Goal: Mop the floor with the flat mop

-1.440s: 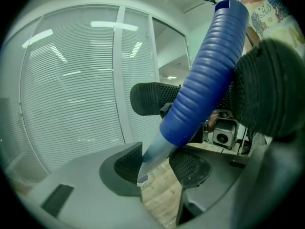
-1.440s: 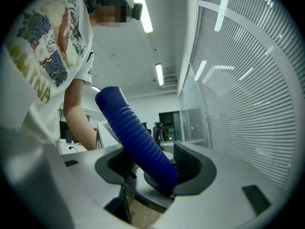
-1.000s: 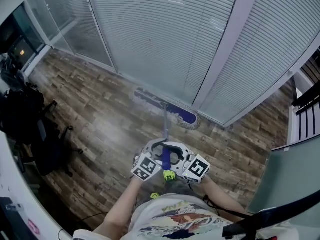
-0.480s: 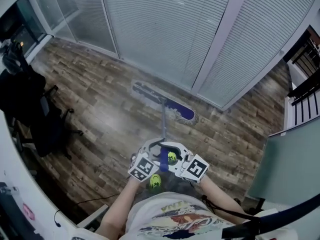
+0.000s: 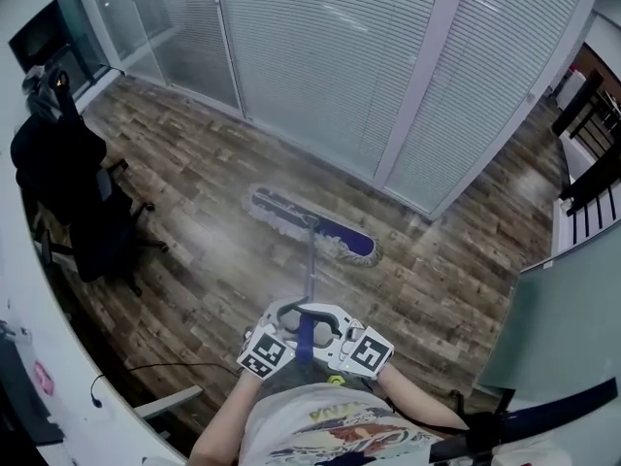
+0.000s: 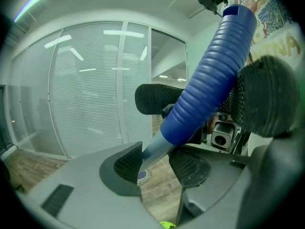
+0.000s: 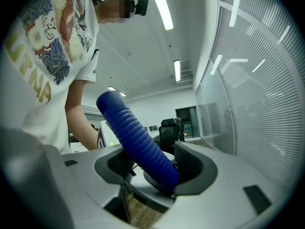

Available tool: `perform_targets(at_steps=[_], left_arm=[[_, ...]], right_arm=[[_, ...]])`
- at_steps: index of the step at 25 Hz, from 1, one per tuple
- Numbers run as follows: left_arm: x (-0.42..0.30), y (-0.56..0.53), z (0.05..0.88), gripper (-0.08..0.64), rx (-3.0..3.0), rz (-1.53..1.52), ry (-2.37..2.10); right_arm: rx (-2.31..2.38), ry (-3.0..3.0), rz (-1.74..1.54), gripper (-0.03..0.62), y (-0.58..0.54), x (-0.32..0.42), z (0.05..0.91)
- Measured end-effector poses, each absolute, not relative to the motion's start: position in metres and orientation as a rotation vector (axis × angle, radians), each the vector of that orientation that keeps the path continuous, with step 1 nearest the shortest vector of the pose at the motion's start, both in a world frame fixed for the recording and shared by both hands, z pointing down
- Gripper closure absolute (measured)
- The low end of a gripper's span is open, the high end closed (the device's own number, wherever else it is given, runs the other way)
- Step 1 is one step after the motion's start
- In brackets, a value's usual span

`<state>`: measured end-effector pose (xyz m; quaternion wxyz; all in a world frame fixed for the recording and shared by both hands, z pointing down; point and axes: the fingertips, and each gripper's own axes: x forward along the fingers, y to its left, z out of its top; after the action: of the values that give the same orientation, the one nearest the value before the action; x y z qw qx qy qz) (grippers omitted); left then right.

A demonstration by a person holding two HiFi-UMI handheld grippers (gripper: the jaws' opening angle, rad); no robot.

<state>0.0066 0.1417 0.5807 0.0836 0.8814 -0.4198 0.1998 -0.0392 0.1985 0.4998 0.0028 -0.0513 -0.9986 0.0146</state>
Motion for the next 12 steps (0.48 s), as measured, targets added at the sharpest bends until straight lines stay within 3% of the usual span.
perform_targets(at_steps=[12], left_arm=[[0.147, 0.268, 0.597, 0.408, 2.612, 0.723, -1.300]], right_arm=[[-0.256, -3.101, 0.072, 0.347, 0.326, 0.110, 0.516]])
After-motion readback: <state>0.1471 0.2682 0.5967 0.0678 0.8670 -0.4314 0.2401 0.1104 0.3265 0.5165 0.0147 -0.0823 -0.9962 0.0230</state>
